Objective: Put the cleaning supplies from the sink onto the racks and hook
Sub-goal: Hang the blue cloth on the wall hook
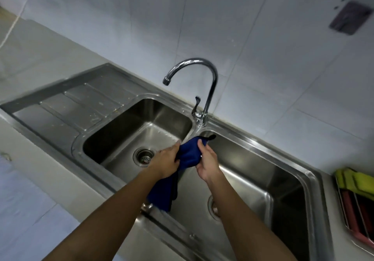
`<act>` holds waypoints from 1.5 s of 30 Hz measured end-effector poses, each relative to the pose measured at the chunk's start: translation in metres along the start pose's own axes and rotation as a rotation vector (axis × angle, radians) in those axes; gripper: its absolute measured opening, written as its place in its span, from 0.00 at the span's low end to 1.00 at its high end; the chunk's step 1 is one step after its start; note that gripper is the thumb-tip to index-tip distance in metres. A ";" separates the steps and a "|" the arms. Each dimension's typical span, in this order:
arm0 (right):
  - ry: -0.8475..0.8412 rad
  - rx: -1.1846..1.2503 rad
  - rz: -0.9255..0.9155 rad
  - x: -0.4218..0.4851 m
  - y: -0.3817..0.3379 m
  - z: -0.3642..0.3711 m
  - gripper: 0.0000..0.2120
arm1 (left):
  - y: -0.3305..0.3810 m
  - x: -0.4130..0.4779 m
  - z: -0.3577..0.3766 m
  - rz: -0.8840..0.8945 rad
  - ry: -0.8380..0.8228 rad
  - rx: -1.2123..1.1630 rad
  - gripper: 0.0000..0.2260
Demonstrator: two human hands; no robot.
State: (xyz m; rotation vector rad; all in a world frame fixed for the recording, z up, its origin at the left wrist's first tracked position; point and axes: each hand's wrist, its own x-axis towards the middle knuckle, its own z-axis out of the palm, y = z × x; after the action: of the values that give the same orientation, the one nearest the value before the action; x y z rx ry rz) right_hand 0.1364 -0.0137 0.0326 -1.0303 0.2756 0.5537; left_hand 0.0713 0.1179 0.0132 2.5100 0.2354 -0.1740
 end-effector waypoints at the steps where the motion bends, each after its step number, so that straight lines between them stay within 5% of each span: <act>1: -0.026 -0.022 -0.042 -0.003 -0.010 0.008 0.11 | 0.008 0.005 -0.010 0.014 -0.006 -0.078 0.34; 5: -0.099 -0.132 -0.186 -0.019 -0.067 0.028 0.13 | 0.042 0.026 -0.054 0.086 -0.072 -0.400 0.31; 12: -0.139 -0.552 -0.456 -0.060 -0.181 0.030 0.05 | 0.121 0.057 -0.090 0.263 -0.128 -0.421 0.08; 17: -0.009 -0.522 -0.656 -0.079 -0.246 0.009 0.06 | 0.180 0.067 -0.093 0.336 -0.010 -0.503 0.09; 23: 0.167 -0.706 -0.852 -0.082 -0.315 -0.002 0.12 | 0.249 0.074 -0.101 0.489 -0.106 -0.500 0.21; 28: 0.367 -0.645 -0.878 -0.073 -0.370 -0.010 0.17 | 0.286 0.093 -0.121 0.526 -0.062 -0.458 0.08; 34: 0.393 -0.597 -0.893 -0.047 -0.400 -0.015 0.13 | 0.302 0.124 -0.137 0.523 0.086 -0.307 0.03; 45: 0.405 -0.577 -0.942 -0.001 -0.425 -0.004 0.13 | 0.307 0.161 -0.138 0.569 0.190 -0.291 0.08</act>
State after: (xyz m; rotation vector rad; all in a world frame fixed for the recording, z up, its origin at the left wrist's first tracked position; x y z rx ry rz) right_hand 0.3711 -0.1850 0.3422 -1.6731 -0.0473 -0.4717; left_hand 0.3024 -0.0266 0.2683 2.2002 -0.3569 0.3073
